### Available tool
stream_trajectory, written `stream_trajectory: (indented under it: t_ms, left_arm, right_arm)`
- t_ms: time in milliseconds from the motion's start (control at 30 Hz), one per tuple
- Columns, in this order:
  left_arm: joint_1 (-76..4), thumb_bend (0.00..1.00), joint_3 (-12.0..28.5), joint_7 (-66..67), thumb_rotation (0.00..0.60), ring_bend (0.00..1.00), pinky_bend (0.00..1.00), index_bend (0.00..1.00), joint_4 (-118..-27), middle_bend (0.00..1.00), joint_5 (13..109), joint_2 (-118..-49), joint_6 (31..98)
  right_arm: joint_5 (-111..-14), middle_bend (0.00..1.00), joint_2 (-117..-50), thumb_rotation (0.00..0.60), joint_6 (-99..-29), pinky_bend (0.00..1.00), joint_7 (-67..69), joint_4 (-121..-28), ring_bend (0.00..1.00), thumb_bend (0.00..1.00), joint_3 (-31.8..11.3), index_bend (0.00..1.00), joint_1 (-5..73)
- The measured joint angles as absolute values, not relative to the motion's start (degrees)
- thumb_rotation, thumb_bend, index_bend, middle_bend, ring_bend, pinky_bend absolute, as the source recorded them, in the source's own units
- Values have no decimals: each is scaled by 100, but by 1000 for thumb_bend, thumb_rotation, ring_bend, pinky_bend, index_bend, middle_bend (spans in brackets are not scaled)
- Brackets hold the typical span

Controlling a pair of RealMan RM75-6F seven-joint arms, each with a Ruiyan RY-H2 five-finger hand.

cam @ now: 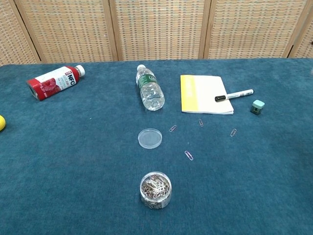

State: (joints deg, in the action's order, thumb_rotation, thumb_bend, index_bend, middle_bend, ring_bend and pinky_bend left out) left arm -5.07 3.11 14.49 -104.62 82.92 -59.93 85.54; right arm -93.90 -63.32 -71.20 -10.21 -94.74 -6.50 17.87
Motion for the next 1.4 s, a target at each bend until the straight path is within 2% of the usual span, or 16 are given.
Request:
stream_trajectory:
  t_ms: [367,633,1033,1400]
  left_arm:
    - [-612,0,399,1565,600,0,0,0,-10380,0,8012,-6070,8359]
    - [-670,0,427,1673,600,0,0,0,-10335,0,7859,-6140,8264]
    - [-699,0,444,1626,600,0,0,0,-10312,0,7779,-6134,8222]
    - [-720,0,453,1595,600,0,0,0,-10296,0,7725,-6124,8197]
  right_arm:
    - [-9365,0,-7001,600,-5977,0,-1025,-8780,0,309,-935,388,2976]
    - [-9254,0,-7695,600,-5310,0,-753,-8136,0,322,-900,399,3625]
    - [-8710,0,-8629,600,-4631,0,-910,-7049,0,326,-741,435,4010]
    - [-8024,0,-8802,600,-4295,0,-1298,-6825,0,368,-800,460,4192]
